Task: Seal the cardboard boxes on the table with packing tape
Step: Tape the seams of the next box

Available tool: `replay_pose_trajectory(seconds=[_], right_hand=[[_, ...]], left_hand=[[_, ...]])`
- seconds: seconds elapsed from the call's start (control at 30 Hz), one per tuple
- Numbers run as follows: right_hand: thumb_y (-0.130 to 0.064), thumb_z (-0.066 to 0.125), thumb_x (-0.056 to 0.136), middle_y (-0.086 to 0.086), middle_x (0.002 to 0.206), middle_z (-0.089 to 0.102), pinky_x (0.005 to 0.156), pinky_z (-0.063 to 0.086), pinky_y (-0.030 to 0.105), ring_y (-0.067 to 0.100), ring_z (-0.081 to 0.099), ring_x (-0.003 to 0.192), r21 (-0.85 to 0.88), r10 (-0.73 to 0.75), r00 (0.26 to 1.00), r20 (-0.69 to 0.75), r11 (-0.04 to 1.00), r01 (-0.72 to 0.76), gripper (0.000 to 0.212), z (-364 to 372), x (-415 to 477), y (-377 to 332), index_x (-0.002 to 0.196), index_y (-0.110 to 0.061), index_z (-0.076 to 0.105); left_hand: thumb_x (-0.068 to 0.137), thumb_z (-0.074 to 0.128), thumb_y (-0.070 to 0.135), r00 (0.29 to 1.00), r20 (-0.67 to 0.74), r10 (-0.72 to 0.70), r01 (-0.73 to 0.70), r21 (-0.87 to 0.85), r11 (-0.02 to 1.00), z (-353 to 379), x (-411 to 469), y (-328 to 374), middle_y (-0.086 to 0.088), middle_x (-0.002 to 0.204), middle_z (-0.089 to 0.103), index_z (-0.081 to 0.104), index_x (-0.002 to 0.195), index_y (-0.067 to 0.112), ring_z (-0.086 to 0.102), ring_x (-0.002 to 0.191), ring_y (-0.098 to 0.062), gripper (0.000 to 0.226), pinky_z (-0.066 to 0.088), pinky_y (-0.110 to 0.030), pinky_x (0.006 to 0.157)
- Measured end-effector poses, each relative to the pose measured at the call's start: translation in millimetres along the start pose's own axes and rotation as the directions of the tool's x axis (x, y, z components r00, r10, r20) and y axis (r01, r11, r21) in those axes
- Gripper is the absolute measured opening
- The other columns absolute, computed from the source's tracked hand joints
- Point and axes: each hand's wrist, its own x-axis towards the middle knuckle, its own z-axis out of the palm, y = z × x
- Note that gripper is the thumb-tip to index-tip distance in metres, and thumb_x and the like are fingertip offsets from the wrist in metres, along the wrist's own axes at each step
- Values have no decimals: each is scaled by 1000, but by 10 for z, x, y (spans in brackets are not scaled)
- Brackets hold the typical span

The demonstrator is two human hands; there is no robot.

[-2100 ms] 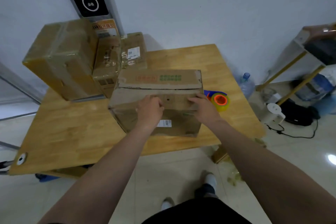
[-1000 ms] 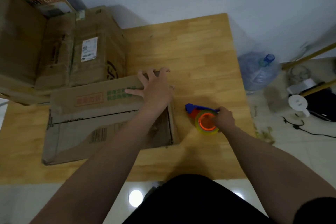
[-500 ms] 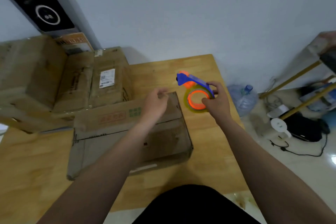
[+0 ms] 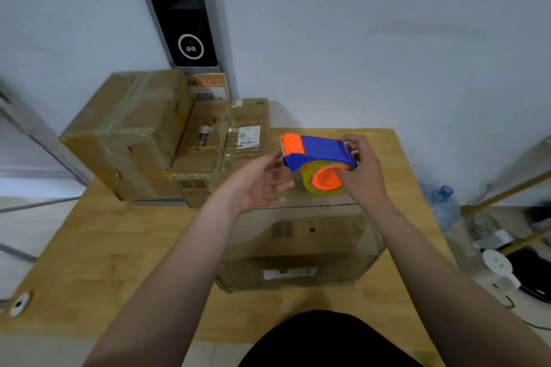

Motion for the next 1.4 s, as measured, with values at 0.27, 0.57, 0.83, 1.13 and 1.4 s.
replay_pose_trajectory(seconds=[0.27, 0.57, 0.83, 1.13, 1.4], right_hand=[[16, 61, 68, -2, 112, 60, 74, 40, 10, -4, 53, 89, -56, -83, 996, 27, 995, 84, 66, 378, -96, -163, 118, -28, 62], [1, 65, 79, -10, 123, 55, 72, 45, 21, 9, 54, 95, -362, -213, 946, 243, 885, 292, 65, 480, -286, -195, 133, -36, 57], [9, 63, 74, -1, 125, 49, 59, 37, 16, 21, 55, 87, -495, -332, 878, 345, 731, 470, 80, 421, -276, -47, 143, -30, 48], [10, 67, 74, 4, 123, 50, 68, 45, 31, 25, 56, 96, -564, -277, 905, 322, 712, 418, 77, 420, -331, 127, 141, -25, 53], [2, 72, 81, 7, 129, 50, 74, 50, 31, 23, 54, 107, -559, -196, 912, 360, 737, 379, 71, 636, -381, 125, 144, -23, 50]], left_hand=[[98, 66, 39, 1000, -26, 11, -11, -10, 1000, -505, -306, -79, 8, 86, 72, 69, 95, 22, 71, 99, -17, 17, 56, -40, 79], [99, 57, 18, 928, -292, 233, -138, 311, 940, -833, -226, -238, 9, 67, 73, 70, 98, 17, 70, 71, -7, 12, 43, -31, 73], [101, 65, 29, 890, -304, 339, -212, 383, 899, -1196, -172, -356, 4, 76, 69, 74, 98, 13, 57, 71, -12, 19, 47, -30, 71], [102, 61, 34, 789, -508, 346, -130, 412, 902, -1906, 18, -811, -2, 86, 70, 70, 85, 16, 61, 80, -18, 26, 49, -35, 73], [103, 59, 32, 738, -573, 355, -136, 390, 911, -2018, 224, -1051, 0, 84, 71, 70, 89, 18, 68, 83, -19, 23, 49, -34, 71]])
